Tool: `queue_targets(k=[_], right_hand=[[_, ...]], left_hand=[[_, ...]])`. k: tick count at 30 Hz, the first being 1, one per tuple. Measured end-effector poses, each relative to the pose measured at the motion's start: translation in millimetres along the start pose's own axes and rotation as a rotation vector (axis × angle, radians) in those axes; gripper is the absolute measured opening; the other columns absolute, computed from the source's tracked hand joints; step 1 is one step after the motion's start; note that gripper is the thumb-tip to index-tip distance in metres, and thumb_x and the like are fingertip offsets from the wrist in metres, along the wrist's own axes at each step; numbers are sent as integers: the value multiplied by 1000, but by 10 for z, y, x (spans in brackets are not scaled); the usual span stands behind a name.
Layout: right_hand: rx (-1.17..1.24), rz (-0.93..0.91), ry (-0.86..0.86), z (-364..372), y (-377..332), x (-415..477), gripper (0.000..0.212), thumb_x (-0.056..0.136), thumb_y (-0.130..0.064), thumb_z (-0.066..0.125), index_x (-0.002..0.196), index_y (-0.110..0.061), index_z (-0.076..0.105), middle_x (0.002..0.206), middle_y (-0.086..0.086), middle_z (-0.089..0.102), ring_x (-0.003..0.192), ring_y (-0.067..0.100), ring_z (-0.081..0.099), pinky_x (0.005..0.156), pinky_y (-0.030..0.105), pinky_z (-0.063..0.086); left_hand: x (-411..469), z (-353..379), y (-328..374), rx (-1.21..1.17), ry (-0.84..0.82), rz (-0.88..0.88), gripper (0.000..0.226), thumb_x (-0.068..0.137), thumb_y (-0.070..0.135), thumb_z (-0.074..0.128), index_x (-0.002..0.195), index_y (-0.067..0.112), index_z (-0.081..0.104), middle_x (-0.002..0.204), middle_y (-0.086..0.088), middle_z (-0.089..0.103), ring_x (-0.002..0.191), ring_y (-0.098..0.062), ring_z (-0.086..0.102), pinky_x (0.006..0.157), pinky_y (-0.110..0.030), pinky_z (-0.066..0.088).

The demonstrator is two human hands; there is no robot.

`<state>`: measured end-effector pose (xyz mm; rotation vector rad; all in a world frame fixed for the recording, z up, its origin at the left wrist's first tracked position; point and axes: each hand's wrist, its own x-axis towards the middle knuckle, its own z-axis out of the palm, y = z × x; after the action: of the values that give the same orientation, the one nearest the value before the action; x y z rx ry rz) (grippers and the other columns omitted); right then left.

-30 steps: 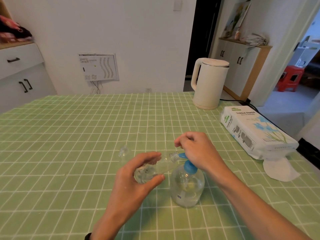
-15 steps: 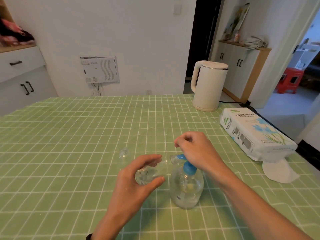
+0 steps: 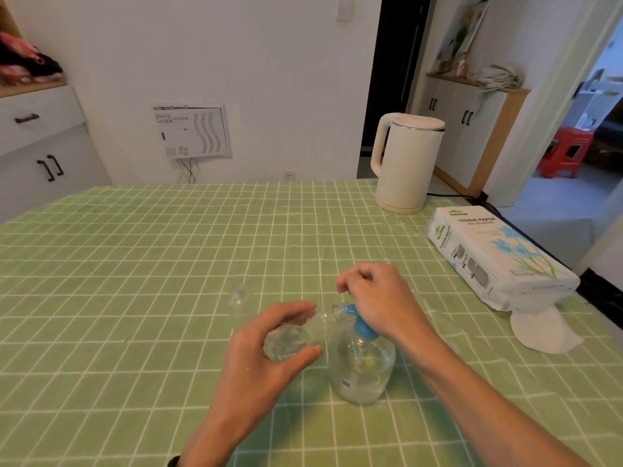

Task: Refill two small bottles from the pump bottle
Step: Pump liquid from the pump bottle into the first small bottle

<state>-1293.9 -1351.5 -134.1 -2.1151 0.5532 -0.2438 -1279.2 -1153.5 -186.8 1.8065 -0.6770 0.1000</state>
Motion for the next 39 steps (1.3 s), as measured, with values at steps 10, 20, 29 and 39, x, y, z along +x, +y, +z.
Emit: queue_targets(k=[10,20,29,39], right_hand=[[-44,-16,8,-72,-63,6,31,98,-26,54,96,-4,75,55,-5,48,52,13,43,59,32,43],[35,15,-8,-29,-34,6,33,100,-19,52,82,-20,79,86,-10,79,94,16,75,91,40,59],[4,5,4,-47,-52,-10,31,99,-23,53,97,-4,77,100,13,80,100,32,74,91,48,59],[59,-28,0,-85,-85,15,26,96,-22,61,80,-11,79,76,1,78,79,21,75,81,37,59]], left_hand=[[-3,-14,24,2,9,1,54,75,8,92,118,36,74,112,25,77,112,3,70,93,-1,46],[25,-23,25,0,6,-5,54,75,8,93,117,38,75,113,24,78,112,3,71,93,-2,46],[9,-9,23,8,-1,-15,56,75,5,92,117,37,75,112,23,78,112,3,71,93,-2,46],[20,-10,63,5,7,-11,55,74,4,92,117,33,75,110,23,79,110,2,72,92,-4,48]])
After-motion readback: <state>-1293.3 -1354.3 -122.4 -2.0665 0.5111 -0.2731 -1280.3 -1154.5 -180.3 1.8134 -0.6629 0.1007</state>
